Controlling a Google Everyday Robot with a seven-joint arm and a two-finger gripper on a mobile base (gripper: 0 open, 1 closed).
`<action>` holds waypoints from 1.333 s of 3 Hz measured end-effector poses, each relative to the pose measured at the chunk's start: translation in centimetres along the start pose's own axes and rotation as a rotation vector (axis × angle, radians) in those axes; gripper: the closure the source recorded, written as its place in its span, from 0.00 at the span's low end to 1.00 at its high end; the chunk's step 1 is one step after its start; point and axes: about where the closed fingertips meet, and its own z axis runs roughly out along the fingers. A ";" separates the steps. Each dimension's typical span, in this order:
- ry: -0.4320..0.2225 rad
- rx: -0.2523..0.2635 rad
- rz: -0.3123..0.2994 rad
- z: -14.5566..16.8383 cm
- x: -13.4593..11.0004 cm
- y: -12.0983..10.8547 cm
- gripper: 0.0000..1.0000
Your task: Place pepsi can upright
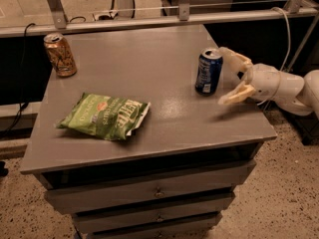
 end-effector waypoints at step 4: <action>0.292 0.182 -0.073 -9.8 -8.7 0.4 0.00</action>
Offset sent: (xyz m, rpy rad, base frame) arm -0.0529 -0.1447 0.0614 -0.2824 -0.0270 -0.2825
